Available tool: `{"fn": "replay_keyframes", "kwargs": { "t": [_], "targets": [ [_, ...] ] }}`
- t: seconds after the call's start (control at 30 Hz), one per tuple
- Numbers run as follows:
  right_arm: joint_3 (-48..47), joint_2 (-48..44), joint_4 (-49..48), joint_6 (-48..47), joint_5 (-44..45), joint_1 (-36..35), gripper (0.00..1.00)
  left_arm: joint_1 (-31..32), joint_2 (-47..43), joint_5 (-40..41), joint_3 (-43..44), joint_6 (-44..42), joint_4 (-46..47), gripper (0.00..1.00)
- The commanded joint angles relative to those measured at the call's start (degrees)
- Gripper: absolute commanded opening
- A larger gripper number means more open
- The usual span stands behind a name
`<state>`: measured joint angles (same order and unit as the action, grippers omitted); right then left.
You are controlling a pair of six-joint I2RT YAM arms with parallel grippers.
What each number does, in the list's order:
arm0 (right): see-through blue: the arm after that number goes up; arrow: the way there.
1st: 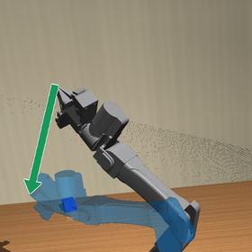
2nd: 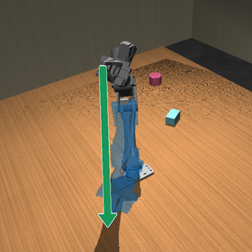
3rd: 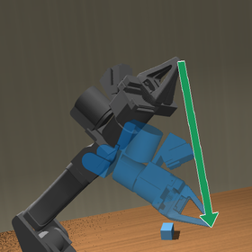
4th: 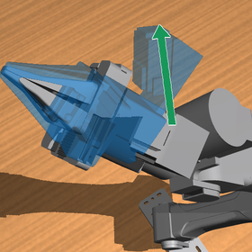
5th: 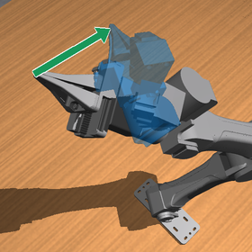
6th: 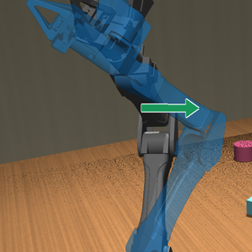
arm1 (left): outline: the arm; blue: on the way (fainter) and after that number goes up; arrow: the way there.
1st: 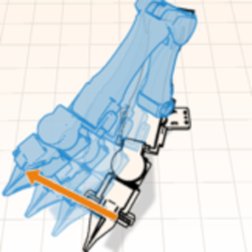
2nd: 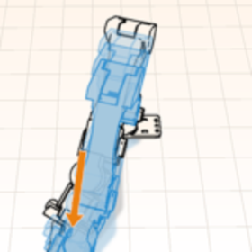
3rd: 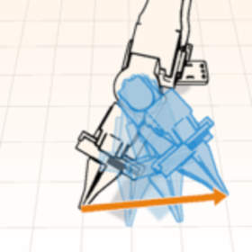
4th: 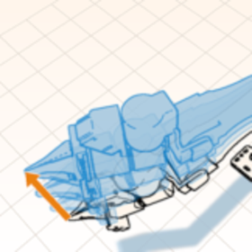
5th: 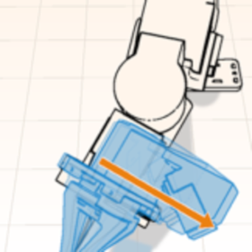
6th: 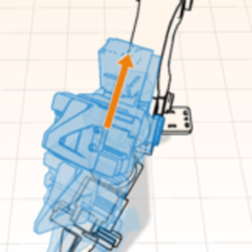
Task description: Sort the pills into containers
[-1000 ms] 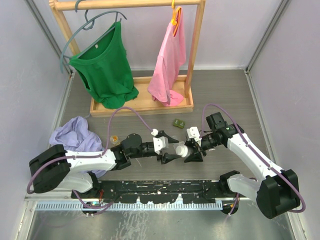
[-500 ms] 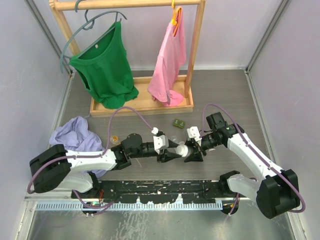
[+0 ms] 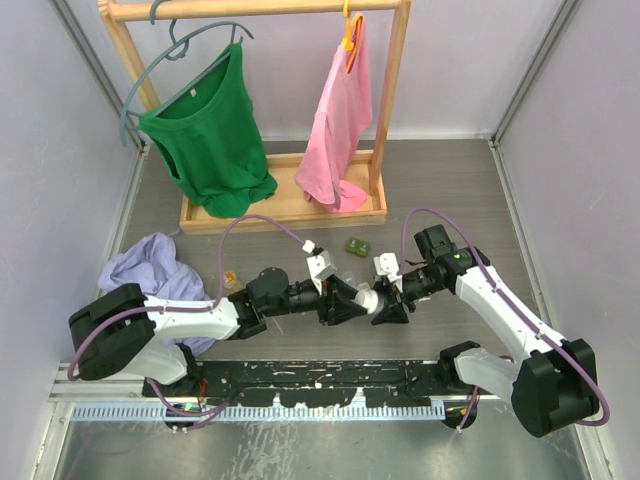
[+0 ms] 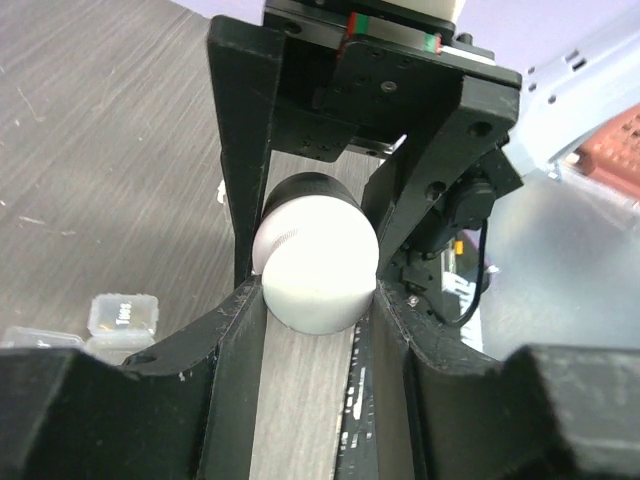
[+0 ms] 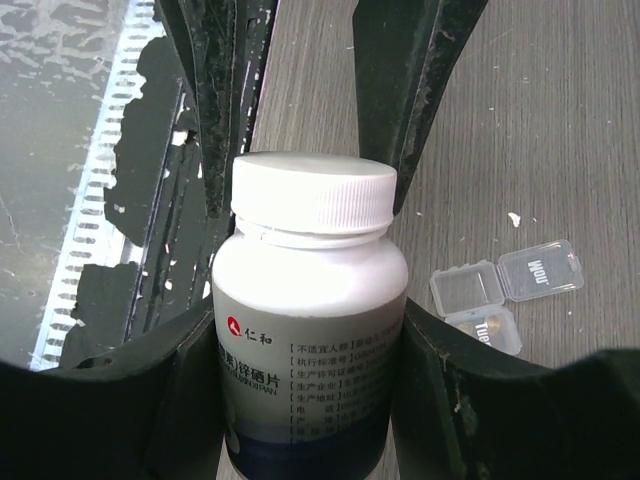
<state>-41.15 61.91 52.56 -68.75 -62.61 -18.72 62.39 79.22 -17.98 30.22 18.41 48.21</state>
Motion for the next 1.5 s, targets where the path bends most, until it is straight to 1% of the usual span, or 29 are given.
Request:
{"fn": "replay_keyframes", "kwargs": {
  "t": [0.0,0.03,0.07,0.17,0.23,0.33,0.53,0.6,0.8,0.87,0.97,1.07,1.2,1.33,1.47],
  "targets": [
    [-1.4,0.1,-0.5,-1.8,-3.8,-0.8,0.01,-0.2,-0.2,4.6,2.4,9.6,3.0,0.00],
    [-1.3,0.1,-0.5,-1.8,-3.9,-0.8,0.01,-0.2,-0.3,5.0,2.7,10.4,2.2,0.01],
    [-1.4,0.1,-0.5,-1.8,-3.9,-0.7,0.01,-0.2,-0.2,5.0,3.0,11.0,1.4,0.04],
    [-1.3,0.1,-0.4,-1.9,-4.2,-0.8,0.01,-0.1,0.0,5.1,3.8,12.6,0.0,0.22],
    [-1.4,-0.1,-0.2,-2.0,-4.5,-0.7,0.01,-0.1,-0.1,5.2,3.8,13.5,-0.2,0.40],
    [-1.5,-0.6,0.2,-2.3,-4.9,-0.7,0.01,0.2,-1.3,6.0,3.2,13.7,-0.7,0.63],
    [-1.7,-1.3,1.0,-3.1,-5.3,-0.8,0.01,0.5,-5.8,8.4,0.5,11.2,-2.1,1.00],
    [-1.8,-1.5,1.1,-3.1,-5.2,-0.8,0.01,0.5,-8.9,8.6,-0.3,9.7,-3.4,0.98],
    [-1.9,-1.4,1.2,-3.1,-5.0,-0.8,0.01,0.5,-17.8,9.0,-2.1,4.8,-11.5,0.98],
    [-2.2,-1.5,1.4,-3.1,-5.0,-0.7,0.01,0.5,-21.1,8.1,-3.1,4.4,-11.6,0.98],
    [-2.3,-1.8,1.7,-3.2,-5.2,-0.5,0.01,0.4,-24.1,4.3,-3.8,1.8,-10.2,0.98],
    [-2.4,-1.7,1.8,-3.2,-5.5,-0.3,0.01,0.5,-25.3,2.1,-3.3,-1.6,-11.7,0.98],
    [-2.4,-1.7,2.0,-3.4,-5.8,0.0,0.01,0.5,-25.5,1.4,-3.3,-5.5,-11.8,0.98],
    [-2.3,-1.5,2.5,-4.1,-6.1,-0.1,0.01,0.5,-24.8,0.7,-3.7,-11.2,-9.2,0.98],
    [-2.5,-1.8,3.0,-4.9,-6.2,-0.1,0.01,0.5,-22.8,-2.6,-3.3,-16.2,-7.4,0.98]
  ]
}}
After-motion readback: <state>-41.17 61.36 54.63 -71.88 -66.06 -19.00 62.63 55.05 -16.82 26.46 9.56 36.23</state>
